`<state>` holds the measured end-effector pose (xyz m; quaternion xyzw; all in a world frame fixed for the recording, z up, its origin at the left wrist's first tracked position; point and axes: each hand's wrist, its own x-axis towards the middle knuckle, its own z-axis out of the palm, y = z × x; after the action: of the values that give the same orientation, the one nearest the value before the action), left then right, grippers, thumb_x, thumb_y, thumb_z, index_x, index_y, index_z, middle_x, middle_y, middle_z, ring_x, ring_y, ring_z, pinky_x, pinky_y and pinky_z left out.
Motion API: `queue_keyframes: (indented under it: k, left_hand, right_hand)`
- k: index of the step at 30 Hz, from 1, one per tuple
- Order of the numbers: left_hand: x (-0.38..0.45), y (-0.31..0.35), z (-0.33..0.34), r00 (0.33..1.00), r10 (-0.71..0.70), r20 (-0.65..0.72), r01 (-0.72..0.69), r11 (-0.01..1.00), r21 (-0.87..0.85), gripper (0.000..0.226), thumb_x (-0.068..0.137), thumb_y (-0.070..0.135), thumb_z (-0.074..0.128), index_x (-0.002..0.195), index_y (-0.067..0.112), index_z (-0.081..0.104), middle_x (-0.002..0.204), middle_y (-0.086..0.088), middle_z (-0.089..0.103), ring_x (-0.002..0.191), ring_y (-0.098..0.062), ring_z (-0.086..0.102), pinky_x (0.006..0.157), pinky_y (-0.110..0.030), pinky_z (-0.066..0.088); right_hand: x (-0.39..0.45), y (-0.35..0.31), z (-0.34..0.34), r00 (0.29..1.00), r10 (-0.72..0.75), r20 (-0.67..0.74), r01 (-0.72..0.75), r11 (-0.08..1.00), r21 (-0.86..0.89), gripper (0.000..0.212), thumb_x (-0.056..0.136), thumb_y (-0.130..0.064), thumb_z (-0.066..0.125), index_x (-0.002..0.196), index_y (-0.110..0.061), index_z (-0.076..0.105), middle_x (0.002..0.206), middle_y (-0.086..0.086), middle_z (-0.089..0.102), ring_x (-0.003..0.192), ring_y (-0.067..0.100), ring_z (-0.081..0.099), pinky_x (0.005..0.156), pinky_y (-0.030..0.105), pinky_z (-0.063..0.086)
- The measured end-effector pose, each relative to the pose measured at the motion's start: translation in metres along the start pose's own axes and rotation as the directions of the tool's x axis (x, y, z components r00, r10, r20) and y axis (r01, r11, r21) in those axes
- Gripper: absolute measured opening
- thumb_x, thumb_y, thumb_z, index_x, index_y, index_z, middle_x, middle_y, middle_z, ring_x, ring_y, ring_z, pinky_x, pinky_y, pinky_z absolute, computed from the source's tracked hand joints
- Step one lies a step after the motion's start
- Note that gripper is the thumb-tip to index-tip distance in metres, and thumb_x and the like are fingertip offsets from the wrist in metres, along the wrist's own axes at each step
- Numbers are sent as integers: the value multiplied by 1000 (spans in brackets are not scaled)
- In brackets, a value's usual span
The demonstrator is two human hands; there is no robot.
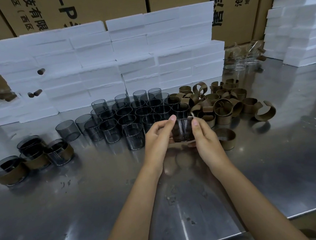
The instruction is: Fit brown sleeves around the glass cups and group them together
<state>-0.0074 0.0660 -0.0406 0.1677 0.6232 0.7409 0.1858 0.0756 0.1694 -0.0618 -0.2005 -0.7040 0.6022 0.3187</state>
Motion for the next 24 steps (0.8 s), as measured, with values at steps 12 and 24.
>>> queue_keyframes:
  k: [12,24]
  left_hand:
    - [2,-1,-2,973,82,217,-84,996,-1,48,92,2,72,136,19,62,131,1,69,124,-5,64,109,-25,48]
    - [-5,7,-1,994,106,-35,-106,994,-16,41,74,44,81,98,13,67,103,-11,71,106,-32,69,105,-62,49]
  right_hand:
    - [4,-8,-8,943,183,279,-326,681,656,38,110,-25,42,138,-5,57,133,12,69,123,20,67,107,35,49]
    - [-2,-12,-4,929,141,342,-301,826,477,44,97,-32,59,136,-12,64,135,13,68,126,25,64,107,39,48]
